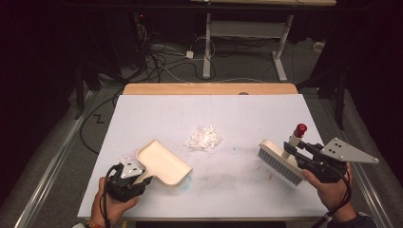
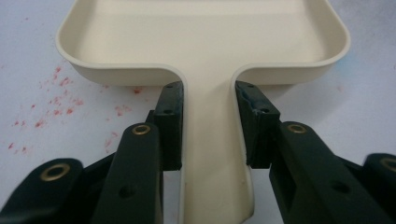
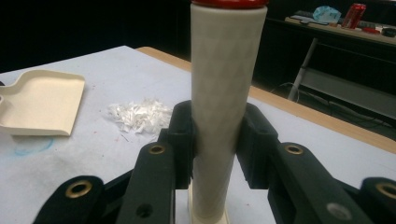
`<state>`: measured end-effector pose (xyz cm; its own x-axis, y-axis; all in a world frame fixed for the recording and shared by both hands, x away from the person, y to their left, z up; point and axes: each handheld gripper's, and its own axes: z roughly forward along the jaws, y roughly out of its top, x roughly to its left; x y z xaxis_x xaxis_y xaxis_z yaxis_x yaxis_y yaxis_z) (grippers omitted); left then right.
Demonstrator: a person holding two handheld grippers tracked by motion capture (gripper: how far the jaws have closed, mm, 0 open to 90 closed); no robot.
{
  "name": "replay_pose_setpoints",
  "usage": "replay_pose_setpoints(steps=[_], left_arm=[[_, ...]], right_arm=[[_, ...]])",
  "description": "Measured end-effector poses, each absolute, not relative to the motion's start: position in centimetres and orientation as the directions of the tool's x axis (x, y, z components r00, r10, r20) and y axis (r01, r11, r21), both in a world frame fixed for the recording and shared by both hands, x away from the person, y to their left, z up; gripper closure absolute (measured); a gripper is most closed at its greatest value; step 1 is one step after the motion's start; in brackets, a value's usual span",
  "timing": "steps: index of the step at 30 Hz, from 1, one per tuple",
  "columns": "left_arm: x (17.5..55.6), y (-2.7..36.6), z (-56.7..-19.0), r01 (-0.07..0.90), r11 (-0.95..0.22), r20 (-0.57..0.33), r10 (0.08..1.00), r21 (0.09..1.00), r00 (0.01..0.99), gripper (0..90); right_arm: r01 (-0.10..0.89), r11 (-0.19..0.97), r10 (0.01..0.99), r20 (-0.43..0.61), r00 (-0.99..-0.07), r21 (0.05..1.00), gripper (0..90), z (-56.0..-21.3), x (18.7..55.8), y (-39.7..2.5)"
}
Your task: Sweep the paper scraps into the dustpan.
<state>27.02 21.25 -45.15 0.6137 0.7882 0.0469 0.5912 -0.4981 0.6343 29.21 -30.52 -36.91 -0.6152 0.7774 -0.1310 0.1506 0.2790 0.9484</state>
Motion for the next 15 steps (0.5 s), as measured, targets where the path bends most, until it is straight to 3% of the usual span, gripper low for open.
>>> replay_pose_setpoints(steps=[15], left_arm=[[27.1, 21.59, -45.23, 0.607, -0.497, 0.034, 0.79, 0.62, 0.613, 63.5]], right_arm=[[0.156, 0.29, 0.768, -0.133, -0.627, 0.944, 70.7, -37.14, 29.48, -29.89]])
